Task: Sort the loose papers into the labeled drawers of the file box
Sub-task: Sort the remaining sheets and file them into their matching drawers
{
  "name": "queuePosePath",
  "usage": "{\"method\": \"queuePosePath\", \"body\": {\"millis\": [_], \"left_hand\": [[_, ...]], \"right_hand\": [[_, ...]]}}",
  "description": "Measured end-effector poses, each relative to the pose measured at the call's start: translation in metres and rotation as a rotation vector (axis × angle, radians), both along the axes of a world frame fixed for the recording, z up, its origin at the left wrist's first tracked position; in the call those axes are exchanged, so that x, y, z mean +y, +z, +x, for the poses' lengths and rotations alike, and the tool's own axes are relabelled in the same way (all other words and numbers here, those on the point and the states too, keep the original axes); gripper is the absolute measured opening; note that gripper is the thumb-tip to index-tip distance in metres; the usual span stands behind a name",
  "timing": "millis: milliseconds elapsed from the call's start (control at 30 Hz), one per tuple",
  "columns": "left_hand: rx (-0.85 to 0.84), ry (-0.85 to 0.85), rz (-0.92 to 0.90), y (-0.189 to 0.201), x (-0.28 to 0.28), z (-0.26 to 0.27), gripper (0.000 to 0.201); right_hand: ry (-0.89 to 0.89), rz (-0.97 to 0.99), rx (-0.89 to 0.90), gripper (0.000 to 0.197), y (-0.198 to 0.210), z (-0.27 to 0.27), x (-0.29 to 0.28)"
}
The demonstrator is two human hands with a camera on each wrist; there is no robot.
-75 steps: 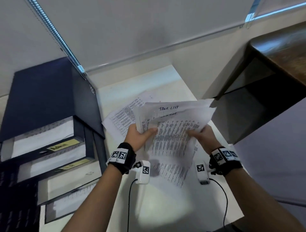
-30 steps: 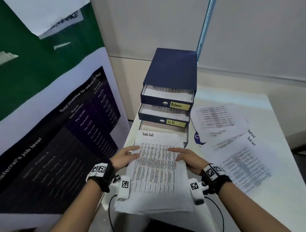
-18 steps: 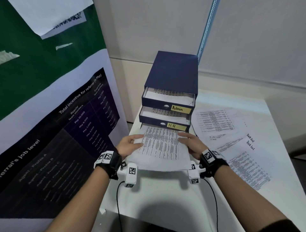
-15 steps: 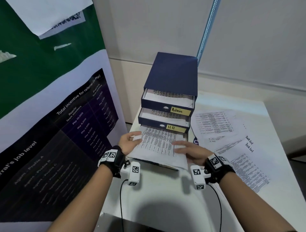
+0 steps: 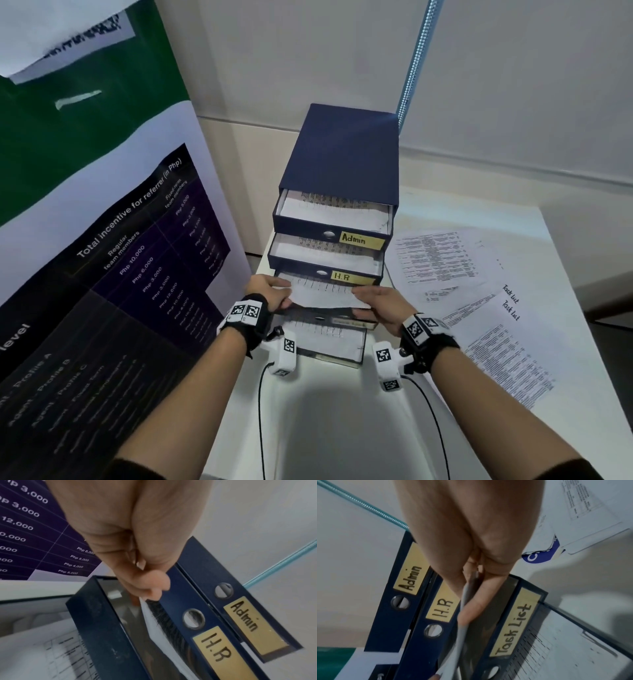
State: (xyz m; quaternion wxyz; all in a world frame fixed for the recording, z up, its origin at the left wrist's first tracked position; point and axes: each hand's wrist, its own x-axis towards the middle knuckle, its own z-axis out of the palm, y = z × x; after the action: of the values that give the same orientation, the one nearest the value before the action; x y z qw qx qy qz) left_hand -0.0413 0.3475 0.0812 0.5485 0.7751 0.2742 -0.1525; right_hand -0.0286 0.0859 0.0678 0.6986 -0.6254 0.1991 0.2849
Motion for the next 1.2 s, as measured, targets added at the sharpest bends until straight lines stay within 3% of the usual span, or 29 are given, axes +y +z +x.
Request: {"method": "queuePosePath", "body": {"millis": [100, 233, 267, 333, 367, 433, 533, 667, 733, 800, 833, 900, 967, 1133, 1200], "left_hand": [[0.042, 0.04, 0.034, -0.008, -0.003, 0.014, 0.007], [0.131, -0.24, 0.323, 0.007, -0.024, 0.023, 0.034], [0.136, -0.341, 0.467, 0.02, -0.033, 0.022, 0.032], [0.062, -0.475, 0.679, 0.049, -0.056, 0.019, 0.027], [-0.003, -0.528, 0.673, 0.061, -0.071, 0.018, 0.023], [-0.104, -0.647, 0.464, 0.077, -0.105, 0.016, 0.017], [-0.118, -0.841, 0.127, 0.077, -0.167, 0.017, 0.015], [-0.034, -0.978, 0.094, 0.02, -0.243, 0.027, 0.025], [-0.006, -1.02, 0.226, -0.013, -0.271, 0.031, 0.036], [0.033, -1.017, 0.352, -0.043, -0.295, 0.035, 0.047], [0.042, -1.009, 0.408, -0.056, -0.307, 0.037, 0.049], [0.035, -1.012, 0.536, -0.078, -0.33, 0.04, 0.046], [0.006, -1.031, 0.64, -0.093, -0.347, 0.044, 0.041], [-0.011, -0.913, 0.601, -0.108, -0.378, 0.045, 0.057], [-0.096, -0.904, 0.585, -0.108, -0.387, 0.044, 0.052]], "right_hand": [[-0.002, 0.055, 0.011, 0.022, 0.0, -0.002, -0.019], [-0.211, -0.104, -0.04, 0.017, -0.012, -0.011, -0.088], [-0.232, -0.248, -0.073, 0.015, -0.02, -0.013, -0.113], [-0.054, -0.831, -0.157, 0.02, -0.041, -0.021, -0.162], [0.123, -1.105, -0.172, 0.029, -0.048, -0.028, -0.182], [0.44, -1.359, -0.189, 0.045, -0.068, -0.045, -0.208], [0.659, -1.322, -0.219, 0.057, -0.092, -0.077, -0.215], [0.706, -1.273, -0.403, 0.044, -0.103, -0.11, -0.239], [0.544, -1.25, -0.437, 0.042, -0.102, -0.117, -0.261], [0.163, -1.284, -0.309, 0.034, -0.098, -0.124, -0.287], [-0.01, -1.308, -0.171, 0.05, -0.096, -0.127, -0.3], [-0.131, -1.262, 0.157, 0.098, -0.096, -0.133, -0.321], [-0.201, -1.139, 0.245, 0.123, -0.1, -0.136, -0.335], [-0.295, -1.021, 0.152, 0.104, -0.111, -0.134, -0.353], [-0.299, -0.978, 0.154, 0.09, -0.114, -0.13, -0.363]]}}
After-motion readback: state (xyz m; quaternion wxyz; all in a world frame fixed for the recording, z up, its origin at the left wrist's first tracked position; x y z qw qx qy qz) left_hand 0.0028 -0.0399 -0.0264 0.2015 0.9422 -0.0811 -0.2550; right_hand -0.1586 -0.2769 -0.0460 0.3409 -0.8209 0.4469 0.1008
